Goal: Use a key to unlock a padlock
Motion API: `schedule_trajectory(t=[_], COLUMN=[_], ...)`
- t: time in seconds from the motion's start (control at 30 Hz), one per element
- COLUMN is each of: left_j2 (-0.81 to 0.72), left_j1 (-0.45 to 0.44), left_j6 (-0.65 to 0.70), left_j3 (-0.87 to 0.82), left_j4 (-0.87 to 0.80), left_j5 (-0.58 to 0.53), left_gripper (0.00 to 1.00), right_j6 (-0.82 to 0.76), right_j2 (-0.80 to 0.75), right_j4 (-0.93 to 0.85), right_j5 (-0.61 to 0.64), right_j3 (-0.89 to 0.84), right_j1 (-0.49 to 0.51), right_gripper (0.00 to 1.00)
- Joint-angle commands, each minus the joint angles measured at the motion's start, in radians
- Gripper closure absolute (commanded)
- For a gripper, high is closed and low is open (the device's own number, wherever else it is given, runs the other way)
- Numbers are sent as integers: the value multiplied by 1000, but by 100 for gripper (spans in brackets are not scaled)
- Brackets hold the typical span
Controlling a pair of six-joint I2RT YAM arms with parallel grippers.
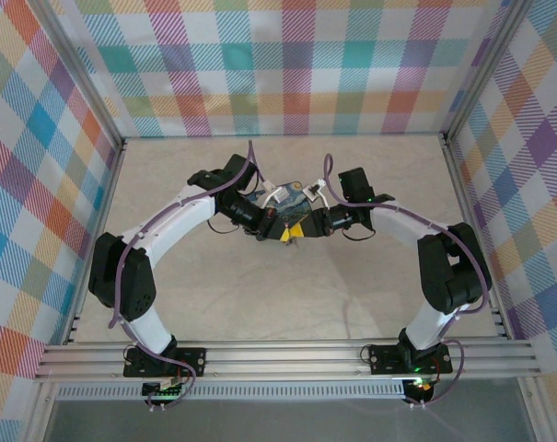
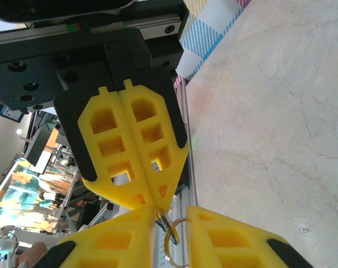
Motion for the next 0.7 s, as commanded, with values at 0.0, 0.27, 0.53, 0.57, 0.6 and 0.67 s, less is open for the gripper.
schedule_trajectory(t=[0.0, 0.27, 0.53, 0.57, 0.6, 0.67], left_j2=[-8, 9, -63, -76, -86, -104], left_j1=[-6, 18, 76, 75, 76, 74], left_j6=[22, 0, -127, -170, -215, -331], left_j3=[26, 14, -88, -109, -133, -196], left_j4=[3, 30, 179, 223, 267, 370], left_j5=[24, -15, -66, -84, -98, -144], left_gripper=[100, 92, 45, 44, 43, 43], right_j6=[-27, 31, 307, 370, 441, 578], right_j2=[5, -2, 31, 33, 35, 36], right_j4=[5, 81, 299, 360, 411, 495], right_j5=[-57, -30, 89, 111, 129, 191], right_j3=[8, -25, -75, -89, -103, -126], right_j1=[5, 0, -52, -52, -52, -52], right_gripper=[84, 97, 100, 100, 100, 100])
